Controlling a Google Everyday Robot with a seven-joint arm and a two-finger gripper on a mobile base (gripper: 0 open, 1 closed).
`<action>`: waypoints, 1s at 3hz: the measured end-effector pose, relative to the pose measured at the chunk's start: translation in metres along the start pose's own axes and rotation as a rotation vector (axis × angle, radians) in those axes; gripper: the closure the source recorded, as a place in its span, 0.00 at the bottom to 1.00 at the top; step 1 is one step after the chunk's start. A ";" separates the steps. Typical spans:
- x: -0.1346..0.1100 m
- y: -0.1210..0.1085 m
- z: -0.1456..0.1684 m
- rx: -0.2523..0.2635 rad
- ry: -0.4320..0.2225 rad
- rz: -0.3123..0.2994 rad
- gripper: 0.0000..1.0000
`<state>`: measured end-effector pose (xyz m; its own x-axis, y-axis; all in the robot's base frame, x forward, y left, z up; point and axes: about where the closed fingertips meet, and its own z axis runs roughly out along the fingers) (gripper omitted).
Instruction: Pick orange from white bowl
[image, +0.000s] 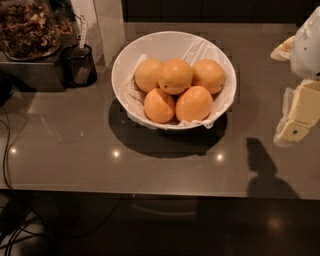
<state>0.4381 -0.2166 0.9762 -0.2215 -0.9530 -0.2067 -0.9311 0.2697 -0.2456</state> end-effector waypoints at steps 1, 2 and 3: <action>0.000 0.000 0.000 0.000 0.000 0.000 0.00; -0.019 -0.009 -0.003 -0.020 -0.075 -0.021 0.00; -0.065 -0.026 -0.006 -0.060 -0.196 -0.090 0.00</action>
Offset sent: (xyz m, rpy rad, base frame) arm 0.0283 0.0359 0.0195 0.1740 0.0137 0.1079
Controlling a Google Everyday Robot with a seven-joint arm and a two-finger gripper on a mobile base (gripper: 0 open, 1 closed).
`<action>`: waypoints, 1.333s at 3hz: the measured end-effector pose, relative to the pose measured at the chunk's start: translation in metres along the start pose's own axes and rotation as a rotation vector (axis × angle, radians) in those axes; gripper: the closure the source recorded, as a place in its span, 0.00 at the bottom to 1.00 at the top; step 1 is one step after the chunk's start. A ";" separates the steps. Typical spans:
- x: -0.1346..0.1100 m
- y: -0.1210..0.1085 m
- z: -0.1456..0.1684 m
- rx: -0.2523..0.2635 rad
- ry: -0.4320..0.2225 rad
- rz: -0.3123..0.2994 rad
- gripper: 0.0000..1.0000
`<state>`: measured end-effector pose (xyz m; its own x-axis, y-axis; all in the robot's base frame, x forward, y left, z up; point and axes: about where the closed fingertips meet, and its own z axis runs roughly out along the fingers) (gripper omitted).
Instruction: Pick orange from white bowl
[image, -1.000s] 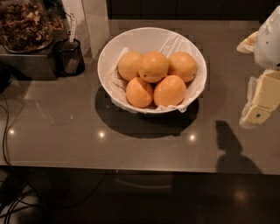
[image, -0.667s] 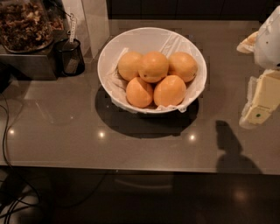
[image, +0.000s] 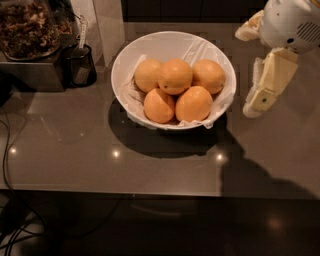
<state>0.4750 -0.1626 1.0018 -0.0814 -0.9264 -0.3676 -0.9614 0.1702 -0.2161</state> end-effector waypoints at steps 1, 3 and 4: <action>-0.044 -0.013 0.008 -0.038 -0.096 -0.062 0.00; -0.046 -0.019 0.010 -0.028 -0.127 -0.043 0.00; -0.055 -0.032 0.020 -0.046 -0.183 -0.047 0.00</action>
Offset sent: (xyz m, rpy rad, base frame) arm 0.0154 0.0350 0.0100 0.0671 -0.0015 0.0766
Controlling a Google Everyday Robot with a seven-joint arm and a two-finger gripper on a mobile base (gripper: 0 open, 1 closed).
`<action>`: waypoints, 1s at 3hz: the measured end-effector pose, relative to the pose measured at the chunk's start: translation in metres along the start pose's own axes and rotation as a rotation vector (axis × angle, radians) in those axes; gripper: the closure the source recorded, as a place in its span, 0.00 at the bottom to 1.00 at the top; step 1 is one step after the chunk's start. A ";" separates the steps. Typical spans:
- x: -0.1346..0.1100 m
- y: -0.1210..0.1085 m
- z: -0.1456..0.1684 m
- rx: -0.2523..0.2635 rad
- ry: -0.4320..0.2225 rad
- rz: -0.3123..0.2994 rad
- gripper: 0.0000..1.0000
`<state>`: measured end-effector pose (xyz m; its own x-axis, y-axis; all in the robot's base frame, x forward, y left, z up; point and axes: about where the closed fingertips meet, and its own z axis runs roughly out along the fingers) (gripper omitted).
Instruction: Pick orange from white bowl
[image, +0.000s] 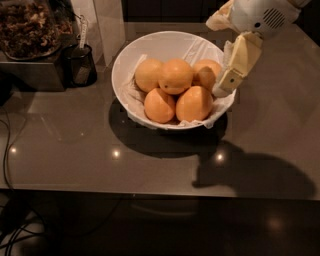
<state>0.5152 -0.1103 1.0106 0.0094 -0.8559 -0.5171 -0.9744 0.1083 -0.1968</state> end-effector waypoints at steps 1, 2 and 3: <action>-0.010 -0.009 0.013 -0.031 -0.055 -0.012 0.00; -0.023 -0.013 0.049 -0.123 -0.093 -0.026 0.00; -0.023 -0.013 0.050 -0.123 -0.093 -0.026 0.00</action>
Offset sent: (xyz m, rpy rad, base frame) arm 0.0235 0.0431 -0.0252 0.1195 0.0937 0.1156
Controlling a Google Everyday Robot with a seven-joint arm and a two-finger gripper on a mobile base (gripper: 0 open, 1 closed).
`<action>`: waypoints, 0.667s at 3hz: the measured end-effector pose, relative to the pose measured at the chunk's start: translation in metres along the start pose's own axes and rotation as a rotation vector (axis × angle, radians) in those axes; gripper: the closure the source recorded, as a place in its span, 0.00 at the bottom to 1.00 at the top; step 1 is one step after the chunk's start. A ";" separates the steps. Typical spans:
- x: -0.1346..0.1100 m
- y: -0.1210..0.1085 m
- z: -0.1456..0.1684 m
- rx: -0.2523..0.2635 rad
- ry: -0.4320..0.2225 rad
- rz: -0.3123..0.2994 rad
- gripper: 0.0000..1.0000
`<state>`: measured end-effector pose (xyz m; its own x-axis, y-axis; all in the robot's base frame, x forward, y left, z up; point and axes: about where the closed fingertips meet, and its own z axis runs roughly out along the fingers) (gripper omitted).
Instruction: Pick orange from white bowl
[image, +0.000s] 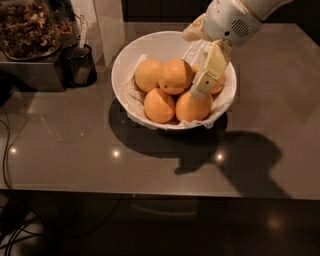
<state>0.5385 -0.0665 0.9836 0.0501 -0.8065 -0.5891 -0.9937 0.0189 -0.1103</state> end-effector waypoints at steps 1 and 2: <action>0.000 -0.021 0.017 -0.002 -0.032 0.009 0.00; -0.002 -0.046 0.039 -0.019 -0.055 0.009 0.00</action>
Offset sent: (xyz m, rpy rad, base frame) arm 0.0799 0.0370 -0.0402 0.0752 0.0415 0.0281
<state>0.5879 -0.0425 0.9586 0.0462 -0.7730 -0.6327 -0.9959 0.0141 -0.0899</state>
